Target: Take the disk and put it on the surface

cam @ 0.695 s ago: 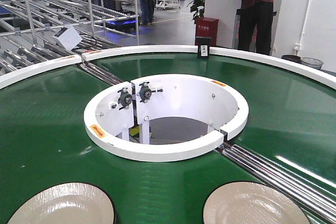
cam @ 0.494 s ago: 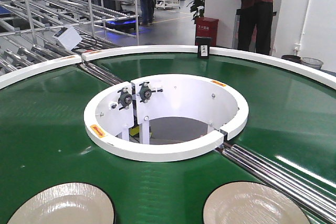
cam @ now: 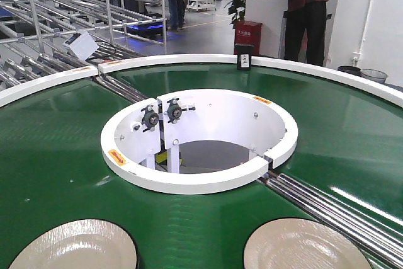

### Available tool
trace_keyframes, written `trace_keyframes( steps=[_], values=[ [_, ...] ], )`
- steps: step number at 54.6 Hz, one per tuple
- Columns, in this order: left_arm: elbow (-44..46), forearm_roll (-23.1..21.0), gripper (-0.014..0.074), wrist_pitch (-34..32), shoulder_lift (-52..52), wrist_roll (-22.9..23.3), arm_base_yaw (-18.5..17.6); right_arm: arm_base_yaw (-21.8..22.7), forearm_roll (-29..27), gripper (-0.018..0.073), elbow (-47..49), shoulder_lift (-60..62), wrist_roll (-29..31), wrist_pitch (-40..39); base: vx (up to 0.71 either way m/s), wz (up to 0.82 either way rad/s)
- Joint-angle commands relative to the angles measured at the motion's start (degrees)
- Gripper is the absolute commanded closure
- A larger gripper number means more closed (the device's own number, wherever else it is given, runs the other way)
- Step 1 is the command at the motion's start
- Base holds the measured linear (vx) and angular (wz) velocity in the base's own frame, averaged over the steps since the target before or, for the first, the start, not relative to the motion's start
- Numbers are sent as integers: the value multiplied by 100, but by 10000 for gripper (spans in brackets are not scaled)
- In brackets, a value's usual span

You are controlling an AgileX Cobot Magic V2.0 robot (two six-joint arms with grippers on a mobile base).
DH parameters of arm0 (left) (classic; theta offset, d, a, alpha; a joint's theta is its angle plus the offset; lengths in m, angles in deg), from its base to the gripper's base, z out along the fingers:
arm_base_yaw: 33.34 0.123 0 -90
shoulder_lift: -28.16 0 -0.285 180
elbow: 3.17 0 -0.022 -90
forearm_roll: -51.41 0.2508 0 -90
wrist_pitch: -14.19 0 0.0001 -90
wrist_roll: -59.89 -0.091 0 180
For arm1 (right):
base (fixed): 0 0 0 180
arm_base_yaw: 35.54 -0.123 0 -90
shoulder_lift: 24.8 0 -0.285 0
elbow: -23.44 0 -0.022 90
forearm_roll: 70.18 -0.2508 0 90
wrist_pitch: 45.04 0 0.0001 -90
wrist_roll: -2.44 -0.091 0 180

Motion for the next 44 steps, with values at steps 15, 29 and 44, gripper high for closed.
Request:
trace_keyframes(
  steps=[15, 29, 44],
  values=[
    [80, -16, 603, -1558, -81, -2, -44, 20, 53, 567, -42, 43, 14, -772, 0, 0],
    [343, -16, 603, -2765, -81, 11, -44, 20, 53, 567, 28, 43, -7, -2144, 0, 0],
    [2383, 38, 603, -1969, 148, -7, -44, 20, -209, 567, 1974, -237, -424, -1696, 0, 0]
  ],
)
